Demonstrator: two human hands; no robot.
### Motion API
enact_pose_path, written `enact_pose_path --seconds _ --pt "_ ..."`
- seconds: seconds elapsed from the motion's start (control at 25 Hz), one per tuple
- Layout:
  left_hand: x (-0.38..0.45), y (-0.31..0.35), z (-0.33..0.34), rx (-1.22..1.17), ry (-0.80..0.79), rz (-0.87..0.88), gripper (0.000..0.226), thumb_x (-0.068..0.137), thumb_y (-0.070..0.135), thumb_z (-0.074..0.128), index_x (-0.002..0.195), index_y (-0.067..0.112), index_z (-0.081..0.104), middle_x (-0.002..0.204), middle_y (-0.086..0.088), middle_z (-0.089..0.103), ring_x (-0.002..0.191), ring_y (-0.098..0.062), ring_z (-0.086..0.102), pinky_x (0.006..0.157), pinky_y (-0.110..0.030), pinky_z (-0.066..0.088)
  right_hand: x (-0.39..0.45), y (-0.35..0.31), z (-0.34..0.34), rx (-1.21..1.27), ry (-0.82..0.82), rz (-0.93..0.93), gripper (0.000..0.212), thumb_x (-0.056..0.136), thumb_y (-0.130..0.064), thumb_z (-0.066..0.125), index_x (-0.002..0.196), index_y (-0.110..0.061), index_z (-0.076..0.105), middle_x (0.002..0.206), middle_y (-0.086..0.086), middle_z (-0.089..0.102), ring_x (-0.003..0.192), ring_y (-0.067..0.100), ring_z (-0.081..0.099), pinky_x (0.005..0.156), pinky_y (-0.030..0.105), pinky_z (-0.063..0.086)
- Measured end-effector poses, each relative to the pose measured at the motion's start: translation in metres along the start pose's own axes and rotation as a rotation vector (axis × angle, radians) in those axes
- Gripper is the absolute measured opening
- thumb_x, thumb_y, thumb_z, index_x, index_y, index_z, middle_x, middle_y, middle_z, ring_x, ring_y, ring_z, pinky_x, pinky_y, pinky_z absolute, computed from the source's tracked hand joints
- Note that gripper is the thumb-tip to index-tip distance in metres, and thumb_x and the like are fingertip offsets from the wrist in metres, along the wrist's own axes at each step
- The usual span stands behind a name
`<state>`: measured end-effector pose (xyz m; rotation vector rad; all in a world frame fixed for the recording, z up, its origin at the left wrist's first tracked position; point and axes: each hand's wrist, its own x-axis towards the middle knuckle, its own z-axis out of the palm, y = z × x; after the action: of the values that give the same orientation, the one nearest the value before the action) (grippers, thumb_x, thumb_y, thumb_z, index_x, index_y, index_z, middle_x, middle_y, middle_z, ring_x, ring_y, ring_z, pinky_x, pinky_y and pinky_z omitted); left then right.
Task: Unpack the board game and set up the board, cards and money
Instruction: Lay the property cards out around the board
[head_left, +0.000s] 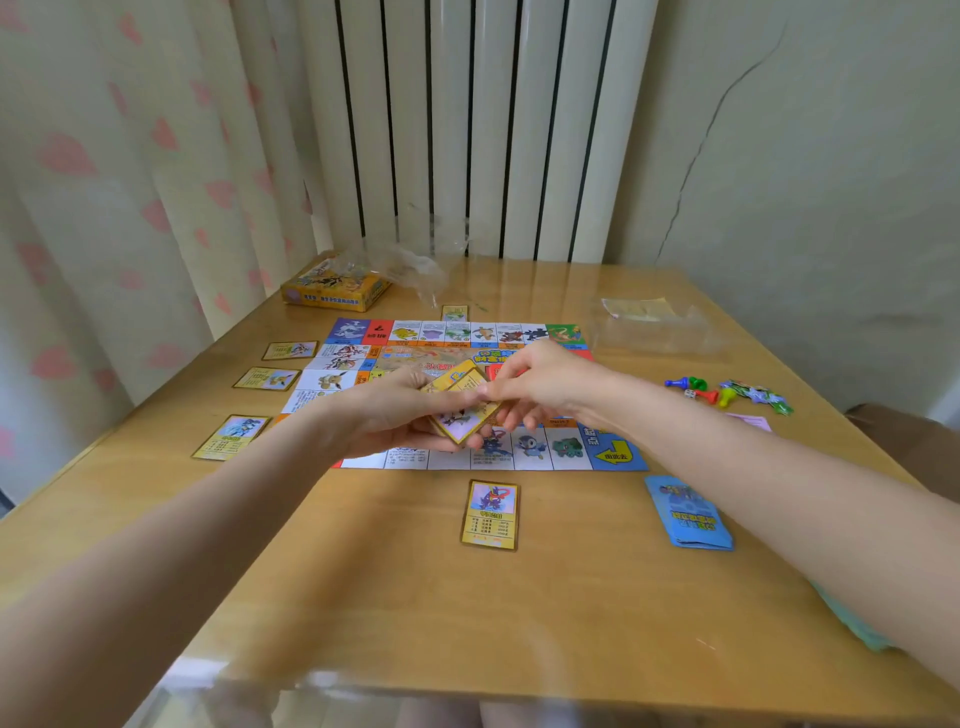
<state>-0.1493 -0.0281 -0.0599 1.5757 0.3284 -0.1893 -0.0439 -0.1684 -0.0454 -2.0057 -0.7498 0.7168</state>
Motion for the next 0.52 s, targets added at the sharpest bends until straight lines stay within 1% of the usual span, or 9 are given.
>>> enact_pose_path --seconds 0.08,0.16,0.2,0.28,0.36,0.44,0.52 --pt "-0.001 0.002 -0.002 -0.126 0.019 -0.014 0.022 0.093 0.028 0.05 0.102 0.011 0.062 0.09 -0.012 0.073 0.077 -0.02 0.072 0.071 -0.028 0.059 0.004 0.0 -0.001 0.026 0.018 -0.012 0.011 0.084 -0.006 0.066 0.079 -0.008 0.057 0.06 0.008 0.063 0.042 0.007 0.06 0.037 0.016 0.042" --pt "-0.001 0.004 -0.005 -0.232 0.073 -0.027 0.017 0.096 0.022 0.048 0.1 0.011 0.06 0.082 -0.01 0.073 0.071 -0.02 0.072 0.064 -0.028 0.06 0.006 -0.002 -0.005 0.039 0.025 -0.03 0.013 0.084 -0.002 0.066 0.081 -0.01 0.056 0.066 0.011 0.062 0.041 0.007 0.059 0.037 0.016 0.042" --pt "-0.001 0.004 -0.006 -0.243 0.081 -0.028 0.014 0.095 0.017 0.048 0.099 0.009 0.059 0.08 -0.01 0.073 0.069 -0.019 0.072 0.064 -0.028 0.06 0.007 -0.003 -0.007 0.037 0.02 -0.044 0.013 0.084 -0.001 0.065 0.082 -0.01 0.056 0.068 0.013 0.062 0.042 0.008 0.059 0.037 0.016 0.041" --pt "0.0 0.003 -0.007 -0.238 0.077 -0.023 0.012 0.094 0.011 0.05 0.094 0.005 0.06 0.08 -0.011 0.073 0.069 -0.018 0.072 0.068 -0.029 0.059 0.009 -0.005 -0.008 0.006 0.006 -0.068 0.013 0.084 -0.002 0.066 0.084 -0.012 0.056 0.072 0.017 0.063 0.047 0.014 0.056 0.041 0.02 0.041" --pt "0.003 0.001 -0.009 -0.244 0.078 -0.017 0.012 0.093 0.008 0.05 0.09 0.003 0.061 0.08 -0.011 0.073 0.07 -0.017 0.072 0.07 -0.03 0.059 0.009 -0.006 -0.009 -0.02 -0.013 -0.087 0.014 0.084 -0.002 0.065 0.086 -0.014 0.057 0.074 0.015 0.063 0.051 0.018 0.05 0.046 0.024 0.038" --pt "0.004 0.002 -0.011 -0.271 0.106 -0.006 0.013 0.093 0.006 0.051 0.088 0.002 0.061 0.077 -0.011 0.072 0.067 -0.016 0.071 0.062 -0.028 0.06 0.008 -0.006 -0.011 -0.019 -0.03 -0.101 0.017 0.085 0.001 0.062 0.089 -0.014 0.058 0.076 0.01 0.061 0.049 0.015 0.048 0.045 0.022 0.039" --pt "0.007 0.004 -0.013 -0.324 0.161 0.026 0.012 0.093 0.004 0.051 0.087 0.001 0.06 0.075 -0.012 0.072 0.064 -0.017 0.071 0.056 -0.025 0.059 0.009 -0.007 -0.015 -0.027 -0.005 -0.118 0.018 0.086 0.004 0.059 0.097 -0.01 0.059 0.076 0.008 0.059 0.047 0.013 0.048 0.041 0.017 0.041"
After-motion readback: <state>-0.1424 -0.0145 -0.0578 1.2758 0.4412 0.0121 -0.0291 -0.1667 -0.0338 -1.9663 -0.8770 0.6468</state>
